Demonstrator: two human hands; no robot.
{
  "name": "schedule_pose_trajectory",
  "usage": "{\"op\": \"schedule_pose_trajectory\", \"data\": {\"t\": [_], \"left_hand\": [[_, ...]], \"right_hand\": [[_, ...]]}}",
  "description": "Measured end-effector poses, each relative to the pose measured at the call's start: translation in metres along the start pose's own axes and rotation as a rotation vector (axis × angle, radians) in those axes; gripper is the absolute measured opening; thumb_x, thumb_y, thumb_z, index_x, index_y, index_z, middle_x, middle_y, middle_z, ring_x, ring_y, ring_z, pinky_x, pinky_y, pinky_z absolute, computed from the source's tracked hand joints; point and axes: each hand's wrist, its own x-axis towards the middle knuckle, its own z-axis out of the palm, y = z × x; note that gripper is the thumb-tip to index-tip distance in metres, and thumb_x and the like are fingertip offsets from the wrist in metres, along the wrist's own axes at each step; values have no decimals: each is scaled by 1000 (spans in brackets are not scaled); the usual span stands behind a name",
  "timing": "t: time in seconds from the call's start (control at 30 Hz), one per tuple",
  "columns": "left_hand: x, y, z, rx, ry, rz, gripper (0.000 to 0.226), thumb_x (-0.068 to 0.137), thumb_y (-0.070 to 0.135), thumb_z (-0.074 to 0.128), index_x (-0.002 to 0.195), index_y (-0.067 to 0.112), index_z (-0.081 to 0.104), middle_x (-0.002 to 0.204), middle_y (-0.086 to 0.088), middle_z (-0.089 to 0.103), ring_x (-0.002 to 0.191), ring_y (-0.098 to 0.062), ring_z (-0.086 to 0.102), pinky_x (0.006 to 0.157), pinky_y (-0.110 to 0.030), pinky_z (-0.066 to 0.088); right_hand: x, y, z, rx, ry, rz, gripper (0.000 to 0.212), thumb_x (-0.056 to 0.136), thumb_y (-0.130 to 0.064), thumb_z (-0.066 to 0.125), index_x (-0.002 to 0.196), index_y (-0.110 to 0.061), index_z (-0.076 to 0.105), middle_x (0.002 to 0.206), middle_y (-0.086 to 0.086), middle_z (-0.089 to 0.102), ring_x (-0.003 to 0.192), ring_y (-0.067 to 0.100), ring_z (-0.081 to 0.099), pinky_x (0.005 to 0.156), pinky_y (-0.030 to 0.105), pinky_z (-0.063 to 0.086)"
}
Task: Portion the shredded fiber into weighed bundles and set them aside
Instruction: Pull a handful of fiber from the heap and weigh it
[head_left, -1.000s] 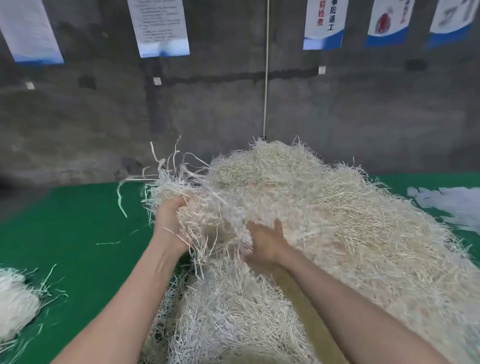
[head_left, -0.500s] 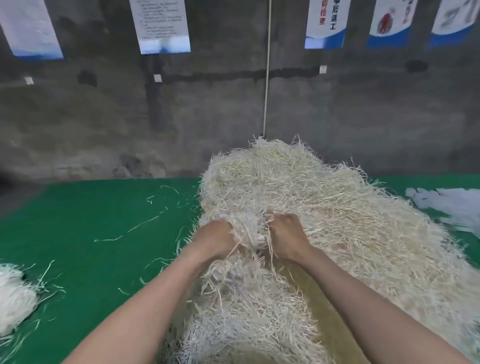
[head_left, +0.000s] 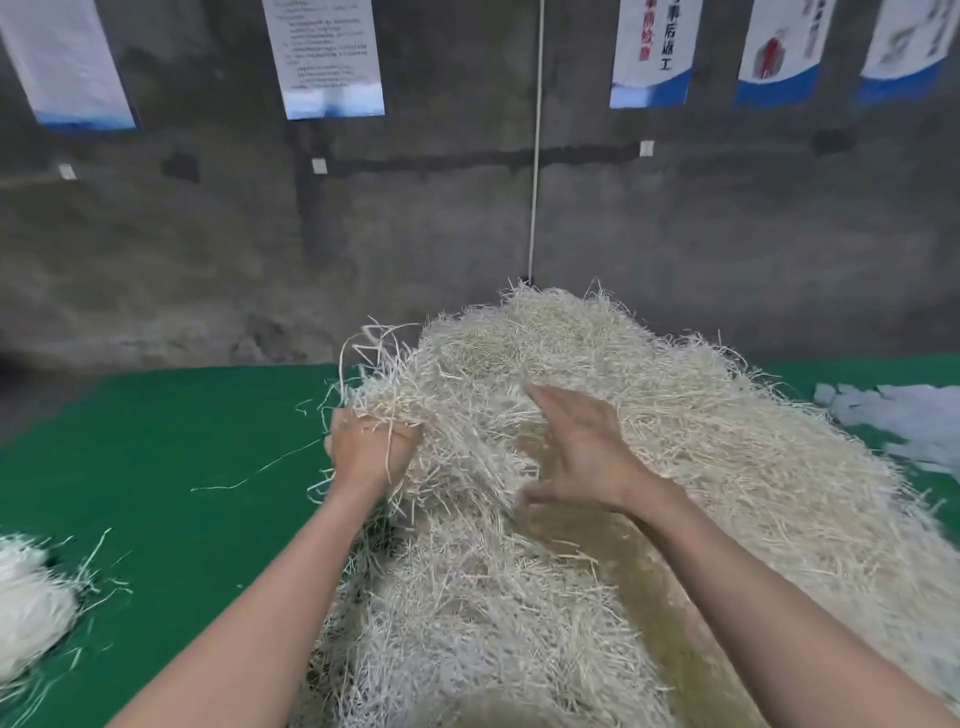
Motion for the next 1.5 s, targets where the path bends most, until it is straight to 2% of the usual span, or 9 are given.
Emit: {"op": "schedule_pose_trajectory", "data": {"t": [0.27, 0.43, 0.57, 0.67, 0.8, 0.97, 1.07, 1.17, 1.5], "left_hand": [[-38, 45, -45, -1334, -247, -129, 8, 79, 9, 53, 72, 12, 51, 93, -12, 67, 81, -21, 68, 71, -39, 57], [-25, 1, -41, -1024, -246, -136, 47, 100, 33, 38, 143, 15, 33, 140, -9, 44, 128, -27, 45, 106, -42, 37], [-27, 24, -15, -3, -837, 184, 58, 77, 17, 71, 127, 0, 47, 134, -16, 51, 124, -30, 49, 105, -42, 40], [-35, 26, 10, 349, -449, 309, 4, 85, 7, 58, 83, 4, 60, 103, -13, 65, 92, -25, 67, 72, -29, 57], [-10, 20, -4, 63, 62, 108, 32, 87, 1, 45, 57, 10, 41, 100, -19, 64, 79, -27, 61, 83, -42, 50], [-6, 28, -9, -1106, -121, -496, 46, 92, 21, 51, 133, 2, 46, 142, -24, 41, 128, -40, 43, 105, -52, 37], [-13, 36, -7, -1512, -187, -582, 37, 89, 23, 50, 124, 12, 54, 146, -21, 36, 127, -36, 43, 101, -45, 41], [-28, 41, -2, -1506, -144, -617, 30, 98, 14, 42, 120, -5, 53, 124, -30, 52, 102, -38, 56, 68, -33, 53], [-7, 26, -31, -1414, 33, -513, 60, 97, 45, 38, 143, 9, 31, 139, -11, 45, 128, -28, 43, 102, -41, 40]], "right_hand": [[9, -52, 72, 225, -294, 154, 85, 77, -35, 71, 147, -24, 24, 120, 5, 58, 105, 19, 58, 98, 36, 47], [6, -31, 62, 190, -240, 238, 46, 81, -28, 70, 123, -16, 55, 112, 2, 63, 102, 18, 62, 92, 36, 52], [15, -27, 33, 276, 29, 284, 7, 82, -6, 60, 77, -8, 58, 85, 5, 64, 55, 10, 51, 45, 14, 44], [11, -27, 29, 221, 0, 225, 5, 89, -17, 57, 85, -15, 59, 79, 1, 59, 69, 15, 55, 63, 25, 52], [-16, 0, 41, -129, -128, 168, 58, 87, -28, 64, 137, -18, 37, 101, -1, 58, 87, 18, 57, 76, 27, 48], [-26, 22, 57, -71, -30, 157, 76, 80, -33, 71, 142, -25, 26, 102, -4, 57, 90, 16, 54, 92, 35, 41], [-25, 22, 64, -129, -43, 118, 60, 81, -35, 67, 132, -19, 38, 104, -1, 60, 99, 20, 56, 95, 35, 39], [-26, 26, 70, -106, -69, 135, 64, 80, -29, 68, 135, -14, 39, 130, 5, 54, 116, 23, 52, 102, 36, 36], [-18, -7, 3, 152, -327, 178, 63, 80, -33, 73, 135, -28, 43, 132, -5, 53, 118, 15, 53, 103, 27, 40]]}}
